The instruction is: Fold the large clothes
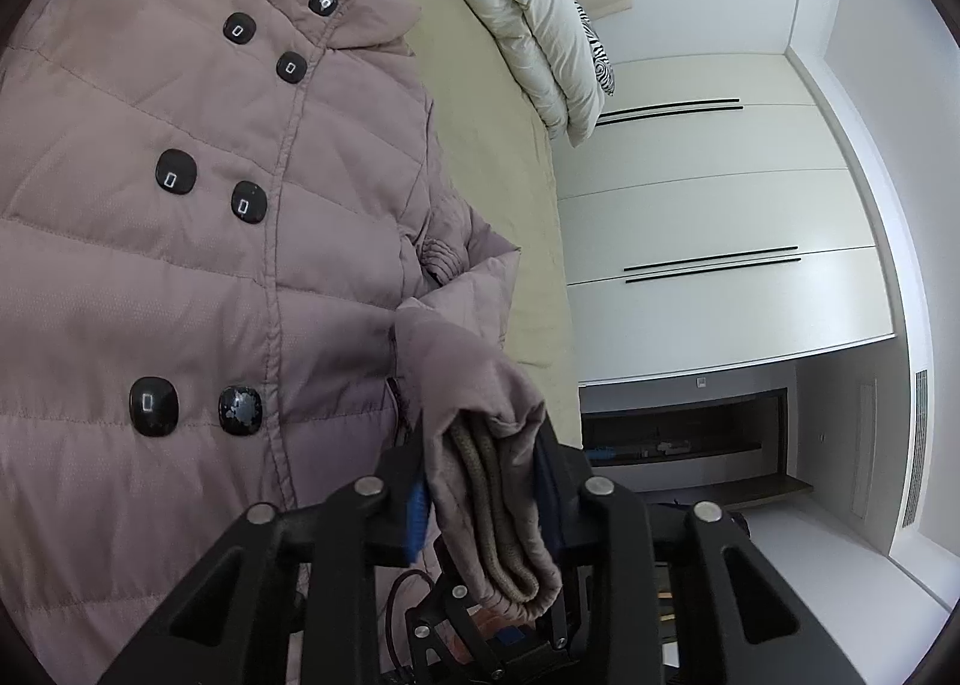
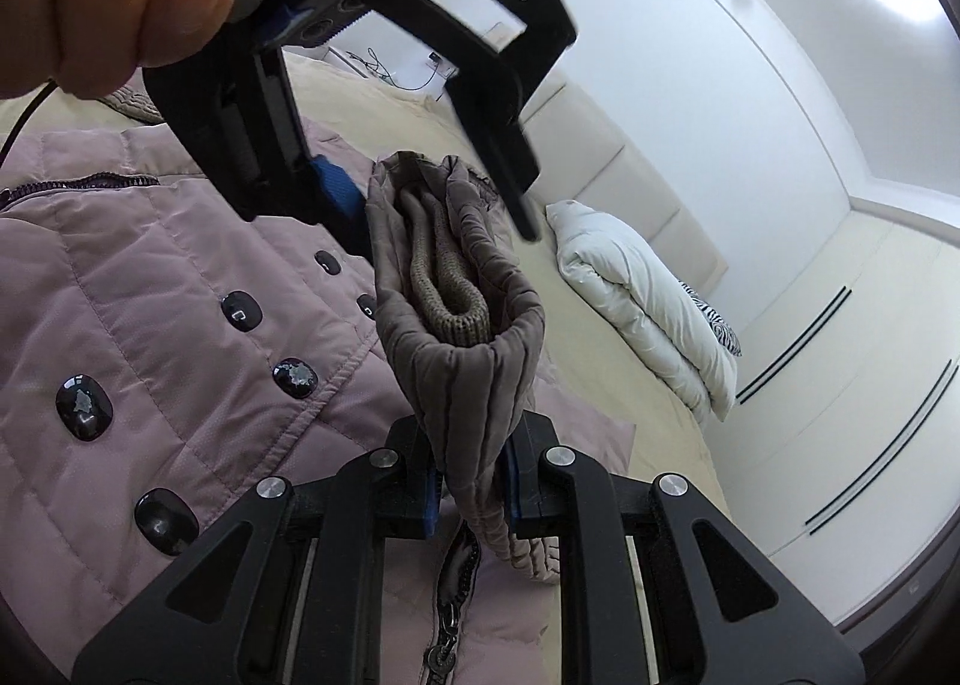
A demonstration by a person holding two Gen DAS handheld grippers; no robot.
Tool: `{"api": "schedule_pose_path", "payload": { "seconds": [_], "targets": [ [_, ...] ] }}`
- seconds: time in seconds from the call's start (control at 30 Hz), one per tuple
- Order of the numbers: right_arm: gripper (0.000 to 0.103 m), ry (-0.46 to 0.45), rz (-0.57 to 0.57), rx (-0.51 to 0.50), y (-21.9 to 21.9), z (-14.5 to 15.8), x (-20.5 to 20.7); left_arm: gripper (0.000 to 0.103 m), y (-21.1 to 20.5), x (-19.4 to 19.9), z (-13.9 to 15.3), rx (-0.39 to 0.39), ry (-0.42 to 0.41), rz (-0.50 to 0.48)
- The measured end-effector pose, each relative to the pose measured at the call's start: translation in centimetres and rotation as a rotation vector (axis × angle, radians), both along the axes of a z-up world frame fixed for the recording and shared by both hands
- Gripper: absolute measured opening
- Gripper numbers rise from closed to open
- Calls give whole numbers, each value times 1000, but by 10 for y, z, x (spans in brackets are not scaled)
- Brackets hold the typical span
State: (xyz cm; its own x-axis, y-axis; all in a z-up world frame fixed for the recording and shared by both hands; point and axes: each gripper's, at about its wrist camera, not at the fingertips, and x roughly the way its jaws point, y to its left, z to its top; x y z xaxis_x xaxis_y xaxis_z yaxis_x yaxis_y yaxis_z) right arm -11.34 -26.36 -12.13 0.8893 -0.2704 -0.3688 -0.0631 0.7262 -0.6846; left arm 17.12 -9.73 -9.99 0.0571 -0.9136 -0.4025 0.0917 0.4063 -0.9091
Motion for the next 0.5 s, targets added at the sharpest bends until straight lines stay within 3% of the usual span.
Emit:
{"api": "schedule_pose_path", "payload": {
  "seconds": [0.1, 0.17, 0.2, 0.23, 0.27, 0.4, 0.5],
  "targets": [
    [20, 10, 11, -6, -6, 0, 6, 20, 5, 7, 7, 22, -28, 16],
    [28, 13, 37, 5, -6, 0, 2, 20, 15, 19, 13, 23, -43, 48],
    [49, 10, 44, 15, -8, 1, -1, 20, 22, 27, 18, 33, -56, 68],
    [80, 3, 41, 29, -11, 2, -5, 20, 29, 35, 23, 48, -75, 88],
    [85, -6, 50, 60, -16, 5, -11, 20, 36, 44, 29, 71, -98, 109],
    [86, 0, 2, 219, -46, 18, -18, 19, 67, 86, 52, 176, -196, 211],
    [86, 72, -67, 441, -86, 29, -4, 19, 88, 119, 58, 290, -259, 289]
  ]
}}
